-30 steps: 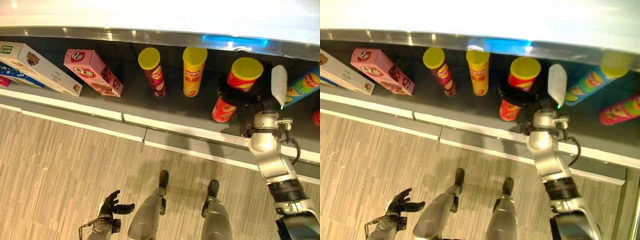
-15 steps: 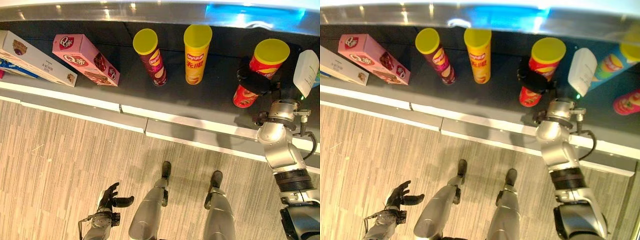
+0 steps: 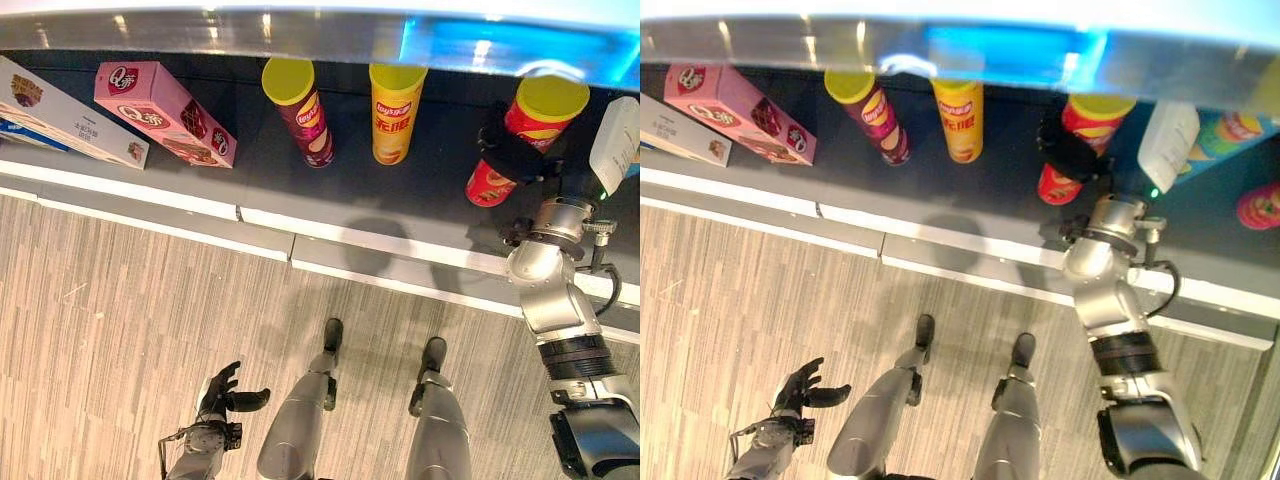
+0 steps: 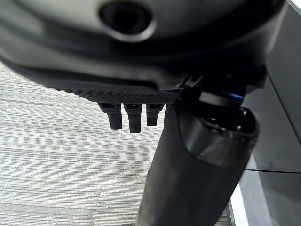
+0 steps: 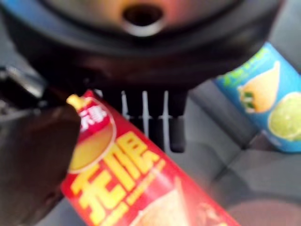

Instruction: Put the goods on the table back onto the shelves and tidy them up.

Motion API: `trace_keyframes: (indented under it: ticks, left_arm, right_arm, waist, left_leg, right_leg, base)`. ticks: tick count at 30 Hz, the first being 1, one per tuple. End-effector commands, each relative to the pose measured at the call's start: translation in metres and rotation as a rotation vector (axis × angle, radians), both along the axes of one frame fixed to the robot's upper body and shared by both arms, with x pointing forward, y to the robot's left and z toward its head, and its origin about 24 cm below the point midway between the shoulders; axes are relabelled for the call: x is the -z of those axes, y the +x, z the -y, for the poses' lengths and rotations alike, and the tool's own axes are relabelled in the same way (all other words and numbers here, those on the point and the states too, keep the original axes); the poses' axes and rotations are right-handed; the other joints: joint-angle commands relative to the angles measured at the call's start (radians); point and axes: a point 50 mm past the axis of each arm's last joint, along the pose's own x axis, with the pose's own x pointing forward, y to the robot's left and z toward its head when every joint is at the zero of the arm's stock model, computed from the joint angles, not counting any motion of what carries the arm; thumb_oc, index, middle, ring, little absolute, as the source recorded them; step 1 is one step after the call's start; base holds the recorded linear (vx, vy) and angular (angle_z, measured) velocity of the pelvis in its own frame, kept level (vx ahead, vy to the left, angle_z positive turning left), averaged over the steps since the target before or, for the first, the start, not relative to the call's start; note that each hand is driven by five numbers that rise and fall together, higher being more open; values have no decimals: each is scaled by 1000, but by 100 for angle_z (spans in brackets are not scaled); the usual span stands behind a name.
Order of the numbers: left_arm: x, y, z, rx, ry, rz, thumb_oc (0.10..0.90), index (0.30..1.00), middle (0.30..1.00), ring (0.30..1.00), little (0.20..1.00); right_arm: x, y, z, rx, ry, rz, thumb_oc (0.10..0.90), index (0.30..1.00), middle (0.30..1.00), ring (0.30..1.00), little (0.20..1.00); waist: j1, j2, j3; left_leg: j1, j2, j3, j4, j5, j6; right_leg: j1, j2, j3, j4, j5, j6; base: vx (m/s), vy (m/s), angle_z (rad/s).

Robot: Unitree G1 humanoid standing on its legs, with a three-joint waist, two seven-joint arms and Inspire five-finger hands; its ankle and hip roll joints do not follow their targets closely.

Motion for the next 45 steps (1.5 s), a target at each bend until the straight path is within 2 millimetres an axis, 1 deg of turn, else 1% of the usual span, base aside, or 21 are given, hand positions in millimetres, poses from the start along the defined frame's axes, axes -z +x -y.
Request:
trace_keyframes:
  ticks: [1,7,14,15,16,17,24,26,28,30,31,34,36,38,39,40,41,42,43,44,45]
  left_arm:
    - [-5,-11,-28,-53,105,7,800,900,900,900,900]
    - [-4,-10,-26,-58,106,4,800,900,900,900,900]
    - [-4,-9,-27,-60,116,3,800,900,900,900,900]
    - [-3,-10,-27,-61,115,0,800,900,900,900,900]
    - [-3,-10,-26,-60,115,-2,800,900,900,900,900]
    - [-3,-10,-26,-59,115,-3,800,900,900,900,900]
    - [-2,-10,-24,-53,118,-8,800,900,900,900,900]
    - [-2,-9,-23,-48,121,-12,800,900,900,900,900]
    - [-2,-9,-23,-48,120,-14,800,900,900,900,900]
    - [-2,-9,-23,-51,120,-13,800,900,900,900,900]
    - [-1,-9,-23,-51,118,-17,800,900,900,900,900]
    - [2,-12,-23,-48,114,-38,800,900,900,900,900]
    - [5,-18,-25,-52,110,-71,800,900,900,900,900]
    - [12,-29,-28,-81,104,-118,800,900,900,900,900]
    - [19,-40,-27,-99,100,-169,800,900,900,900,900]
    - [22,-44,-27,-110,103,-194,800,900,900,900,900]
    - [27,-52,-27,-115,112,-237,800,900,900,900,900]
    - [31,-58,-25,-134,112,-272,800,900,900,900,900]
    - [34,-62,-23,-141,110,-293,800,900,900,900,900]
    - [35,-64,-23,-156,106,-302,800,900,900,900,900]
    - [35,-64,-22,-159,108,-305,800,900,900,900,900]
  right_arm:
    - [-52,-13,-10,-26,-60,259,400,300,300,300,300]
    - [-46,-11,-17,-56,-33,256,400,300,300,300,300]
    - [-47,-8,-16,-39,-36,253,400,300,300,300,300]
    - [-46,-8,-16,-41,-30,250,480,420,420,420,420]
    - [-45,-7,-16,-42,-28,245,667,700,700,700,700]
    - [-44,-7,-17,-46,-25,241,800,900,900,900,900]
    - [-27,-5,-16,-55,22,189,800,900,900,900,900]
    - [-19,-5,-13,-46,35,162,800,900,900,900,900]
    - [-17,-5,-12,-41,40,155,800,900,900,900,900]
    - [-14,-5,-12,-44,49,146,800,900,900,900,900]
    - [-10,-5,-11,-43,56,134,800,900,900,900,900]
    - [-3,-7,-7,-35,58,106,800,900,900,900,900]
    - [11,-8,-3,-51,85,44,800,900,900,900,900]
    - [31,-13,7,-38,112,-29,800,900,900,900,900]
    - [51,-20,13,-46,143,-99,800,900,900,900,900]
    - [57,-25,15,-53,155,-121,800,900,900,900,900]
    - [71,-33,17,-69,182,-167,800,900,900,900,900]
    - [86,-41,15,-108,266,-188,800,900,900,900,900]
    - [99,-53,15,-123,282,-231,800,900,900,900,900]
    - [105,-58,15,-138,299,-253,800,900,900,900,900]
    - [118,-68,13,-152,327,-296,800,900,900,900,900]
  waist:
    - [-2,-30,-49]
    - [-5,-36,-46]
    - [-5,-36,-46]
    - [-4,-36,-44]
    - [-4,-37,-44]
    - [-5,-38,-45]
    - [-6,-42,-44]
    - [-9,-50,-50]
    - [-10,-51,-49]
    - [-13,-57,-54]
    - [-10,-58,-53]
    - [-14,-74,-76]
    - [-13,-102,-128]
    - [-21,-130,-187]
    - [-31,-149,-236]
    - [-34,-156,-253]
    - [-44,-164,-284]
    - [-59,-170,-310]
    - [-74,-174,-328]
    - [-84,-176,-335]
    - [-100,-178,-342]
  left_leg:
    - [-14,59,24,187,-233,-42]
    - [-21,58,25,197,-238,-39]
    - [-31,55,25,200,-234,-41]
    - [-30,57,25,202,-236,-41]
    - [-30,56,25,205,-237,-40]
    - [-31,55,26,205,-237,-40]
    - [-25,59,28,225,-252,-40]
    - [-16,58,30,227,-252,-38]
    - [-10,62,30,235,-260,-39]
    - [-10,60,32,231,-253,-38]
    - [3,65,33,234,-261,-39]
    - [41,68,33,193,-246,-43]
    - [118,80,34,71,-197,-48]
    - [182,94,31,-30,-148,-50]
    - [229,100,34,-107,-118,-50]
    - [252,104,37,-145,-101,-52]
    - [283,107,47,-191,-87,-55]
    - [308,109,62,-220,-79,-59]
    - [325,111,78,-222,-83,-61]
    - [333,111,81,-222,-85,-61]
    - [351,110,88,-222,-91,-59]
  right_leg:
    - [10,-36,80,-63,48,55]
    - [3,-36,83,-60,51,53]
    - [-3,-38,82,-62,55,54]
    - [-1,-37,83,-60,54,53]
    - [-2,-37,84,-57,53,53]
    - [-2,-38,84,-57,53,53]
    - [11,-38,80,-51,48,53]
    - [22,-43,81,-59,56,56]
    - [31,-41,79,-58,53,57]
    - [32,-45,78,-64,61,57]
    - [46,-41,78,-62,56,56]
    - [86,-41,68,-99,69,59]
    - [152,-27,39,-192,104,63]
    - [210,-10,16,-260,125,68]
    - [242,8,9,-308,138,73]
    - [254,15,7,-325,143,75]
    - [269,23,7,-348,150,80]
    - [280,28,7,-363,152,85]
    - [290,31,9,-367,150,86]
    - [294,32,10,-364,149,86]
    - [304,33,18,-360,147,86]
  base:
    - [0,0,0]
    - [0,0,0]
    - [0,0,0]
    - [0,0,0]
    - [0,0,0]
    - [0,0,0]
    - [0,0,0]
    - [-32,45,3]
    - [-10,17,1]
    - [-17,11,-1]
    - [0,0,0]
    - [19,-6,-1]
    - [126,-45,-4]
    - [193,-40,6]
    - [186,-15,22]
    - [182,2,26]
    - [124,32,15]
    - [125,52,3]
    - [93,55,-19]
    - [87,55,-54]
    - [73,62,-56]
